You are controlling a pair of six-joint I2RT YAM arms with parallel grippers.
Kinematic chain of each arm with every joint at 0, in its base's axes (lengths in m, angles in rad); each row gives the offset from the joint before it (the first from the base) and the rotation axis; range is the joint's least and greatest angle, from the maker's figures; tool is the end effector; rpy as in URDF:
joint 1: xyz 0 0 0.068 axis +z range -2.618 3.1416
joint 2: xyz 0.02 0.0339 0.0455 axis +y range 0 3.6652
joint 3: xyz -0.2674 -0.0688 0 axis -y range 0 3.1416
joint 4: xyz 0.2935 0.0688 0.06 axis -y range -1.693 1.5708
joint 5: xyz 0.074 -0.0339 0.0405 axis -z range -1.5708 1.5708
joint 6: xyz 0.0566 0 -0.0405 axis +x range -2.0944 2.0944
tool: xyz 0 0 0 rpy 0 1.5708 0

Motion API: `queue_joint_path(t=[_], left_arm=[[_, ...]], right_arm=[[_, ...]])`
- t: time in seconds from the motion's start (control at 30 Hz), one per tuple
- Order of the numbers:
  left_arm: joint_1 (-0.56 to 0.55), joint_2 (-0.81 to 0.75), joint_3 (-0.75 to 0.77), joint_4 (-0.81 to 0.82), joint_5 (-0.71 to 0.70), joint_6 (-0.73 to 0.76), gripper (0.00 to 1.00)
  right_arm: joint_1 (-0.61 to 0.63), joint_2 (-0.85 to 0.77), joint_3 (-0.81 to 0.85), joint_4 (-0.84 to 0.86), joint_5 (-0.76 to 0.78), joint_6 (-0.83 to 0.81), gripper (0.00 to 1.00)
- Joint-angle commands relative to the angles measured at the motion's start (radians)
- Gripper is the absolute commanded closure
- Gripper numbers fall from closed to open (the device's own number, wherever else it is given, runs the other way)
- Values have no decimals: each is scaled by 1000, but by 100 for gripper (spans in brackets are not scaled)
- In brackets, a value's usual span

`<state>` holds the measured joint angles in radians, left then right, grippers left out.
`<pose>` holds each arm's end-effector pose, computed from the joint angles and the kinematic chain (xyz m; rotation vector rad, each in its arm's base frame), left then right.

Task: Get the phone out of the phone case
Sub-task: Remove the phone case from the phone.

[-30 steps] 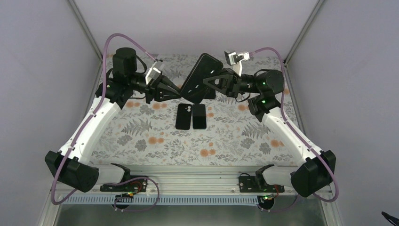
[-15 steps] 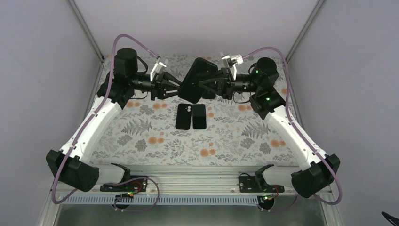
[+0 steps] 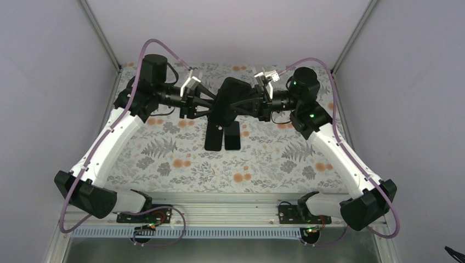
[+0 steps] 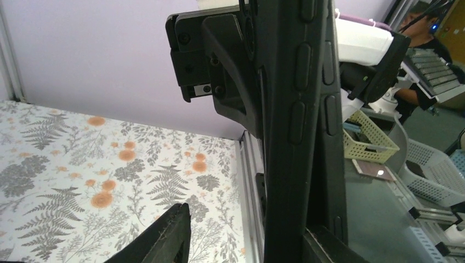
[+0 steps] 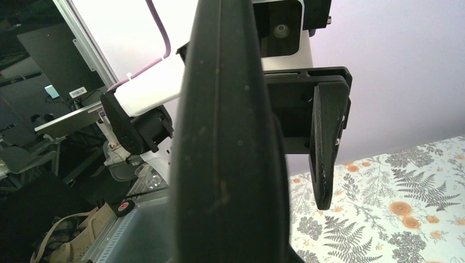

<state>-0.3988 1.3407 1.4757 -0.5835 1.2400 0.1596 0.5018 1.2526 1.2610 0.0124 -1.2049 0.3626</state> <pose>0.2787 -0.1755 0.4328 1.2490 1.4799 -1.3848 0.2582 0.2020 0.4319 -1.1399 1.4044 1.5575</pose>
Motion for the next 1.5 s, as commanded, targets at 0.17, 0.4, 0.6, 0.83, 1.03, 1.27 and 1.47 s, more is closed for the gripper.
queue_joint_path(t=[0.17, 0.4, 0.6, 0.83, 1.03, 1.27, 1.47], left_arm=[[-76, 62, 149, -49, -98, 170, 48], [-105, 105, 203, -54, -106, 142, 48], [-112, 123, 157, -13, -82, 48, 66], [-105, 65, -10, 182, -56, -147, 85], [-41, 49, -74, 281, -31, -269, 95], [39, 45, -175, 472, 22, -494, 98], [66, 27, -261, 609, 4, -655, 98]], right_arm=[[99, 25, -40, -160, -160, -62, 97], [116, 31, -61, -171, -149, -77, 97], [108, 50, -22, -220, -139, -123, 97], [49, 114, 108, -393, -204, -252, 96], [-1, 135, 156, -380, -202, -229, 86], [-71, 155, 197, -314, -162, -143, 58], [-137, 161, 213, -264, -110, -88, 35]])
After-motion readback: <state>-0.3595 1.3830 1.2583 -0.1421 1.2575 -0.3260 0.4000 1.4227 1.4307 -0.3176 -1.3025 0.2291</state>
